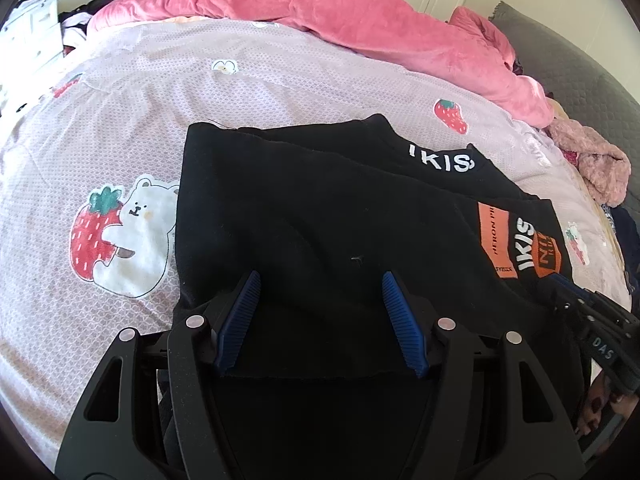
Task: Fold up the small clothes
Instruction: 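Open both grippers and lift them off the folded shirt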
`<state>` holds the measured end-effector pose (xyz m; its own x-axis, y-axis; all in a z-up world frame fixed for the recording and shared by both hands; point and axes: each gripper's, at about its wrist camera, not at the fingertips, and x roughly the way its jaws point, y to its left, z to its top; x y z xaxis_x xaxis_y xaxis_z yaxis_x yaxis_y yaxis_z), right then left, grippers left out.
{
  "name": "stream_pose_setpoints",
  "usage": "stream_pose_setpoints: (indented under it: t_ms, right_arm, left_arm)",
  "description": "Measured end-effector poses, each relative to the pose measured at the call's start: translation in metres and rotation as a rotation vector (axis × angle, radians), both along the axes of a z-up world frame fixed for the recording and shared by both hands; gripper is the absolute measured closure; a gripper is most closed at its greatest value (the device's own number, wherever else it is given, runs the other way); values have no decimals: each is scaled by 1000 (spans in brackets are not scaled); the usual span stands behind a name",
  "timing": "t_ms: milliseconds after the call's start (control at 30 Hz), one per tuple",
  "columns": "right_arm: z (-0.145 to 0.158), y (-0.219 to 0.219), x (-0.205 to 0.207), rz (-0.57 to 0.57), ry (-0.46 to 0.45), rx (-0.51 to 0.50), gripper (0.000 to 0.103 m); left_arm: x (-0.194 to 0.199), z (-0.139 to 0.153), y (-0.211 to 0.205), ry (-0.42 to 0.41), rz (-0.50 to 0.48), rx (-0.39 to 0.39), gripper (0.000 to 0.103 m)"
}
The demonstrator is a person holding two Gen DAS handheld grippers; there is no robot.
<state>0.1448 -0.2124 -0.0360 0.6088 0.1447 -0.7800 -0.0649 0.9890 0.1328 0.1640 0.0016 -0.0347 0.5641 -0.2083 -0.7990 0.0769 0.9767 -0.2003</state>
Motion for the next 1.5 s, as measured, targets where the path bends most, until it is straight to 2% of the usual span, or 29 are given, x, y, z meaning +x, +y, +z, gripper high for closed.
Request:
stream_pose_setpoints:
  t_ms: [133,233,300,400,567,633,667,733,867,933,1167,1500]
  right_arm:
    - [7,-3,-10,2,-12,2,74]
    - [12,-5,-19,-4,-27,2,66]
    - [16,-6,-24,-7,-32,3,49]
    - [21,-7,-30,-12,-43,4,45]
    - [30,-7,-40,-19,-64,6,33]
    - [35,-6,-44,-22,-76,4,27]
    - [37,-6,-46,-21,-82,7,25]
    - [42,-5,-50,-18,-95,8,22]
    - [50,-5,-59,-22,-120,7,13]
    - [55,-6,-65,-28,-134,11,11]
    - [63,-13,-83,-52,-157,19,8]
    - [61,-22,-107,-63,-151,-3,8]
  left_arm:
    - [-7,4,5,-5,10,-16,47]
    - [-14,10,8,-13,11,-19,47]
    - [-18,14,10,-18,15,-21,47]
    - [-24,21,12,-30,18,-19,43]
    - [-36,37,18,-61,30,-21,31]
    - [-42,44,20,-76,32,-18,30]
    - [-44,47,21,-82,34,-16,24]
    - [-49,54,23,-96,40,-15,19]
    - [-61,66,27,-122,50,-13,14]
    - [-67,71,29,-137,54,-13,10]
    - [-88,79,38,-156,72,4,10]
    - [-112,74,63,-146,114,6,10]
